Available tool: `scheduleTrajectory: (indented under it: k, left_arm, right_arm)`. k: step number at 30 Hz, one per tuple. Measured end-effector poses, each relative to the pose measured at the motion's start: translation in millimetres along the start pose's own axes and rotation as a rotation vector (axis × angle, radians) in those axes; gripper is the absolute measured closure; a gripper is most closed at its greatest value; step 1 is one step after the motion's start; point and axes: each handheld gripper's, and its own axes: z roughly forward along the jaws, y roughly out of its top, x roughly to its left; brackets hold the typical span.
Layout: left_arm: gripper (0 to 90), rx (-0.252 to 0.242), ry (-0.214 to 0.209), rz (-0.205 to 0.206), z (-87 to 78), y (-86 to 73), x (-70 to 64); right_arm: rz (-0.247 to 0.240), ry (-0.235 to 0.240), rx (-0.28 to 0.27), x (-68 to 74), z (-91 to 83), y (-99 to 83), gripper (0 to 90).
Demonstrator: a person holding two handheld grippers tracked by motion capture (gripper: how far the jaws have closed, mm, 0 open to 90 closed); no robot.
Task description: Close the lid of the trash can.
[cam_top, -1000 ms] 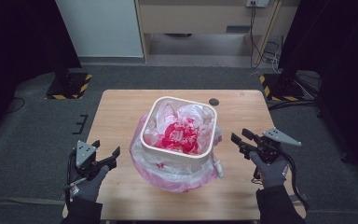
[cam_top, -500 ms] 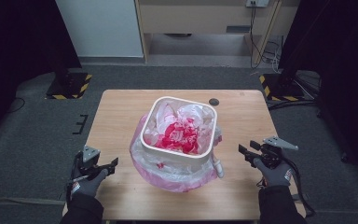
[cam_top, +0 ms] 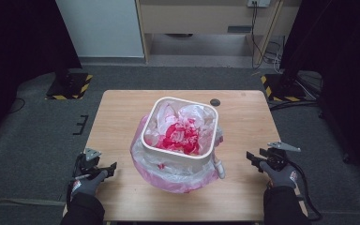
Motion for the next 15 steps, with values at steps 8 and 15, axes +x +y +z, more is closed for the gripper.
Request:
scheduleTrajectory:
  k: [8,15]
  left_arm:
    - [13.1,0.062,0.004,0.006,6.8,-3.9,0.9]
    - [9.6,0.079,0.011,-0.006,12.1,-6.3,2.9]
  right_arm:
    - [0.006,-0.039,0.041,-8.9,5.8,-7.5,29.8]
    - [-0.034,-0.061,0.067,-13.2,11.5,-12.7,28.2]
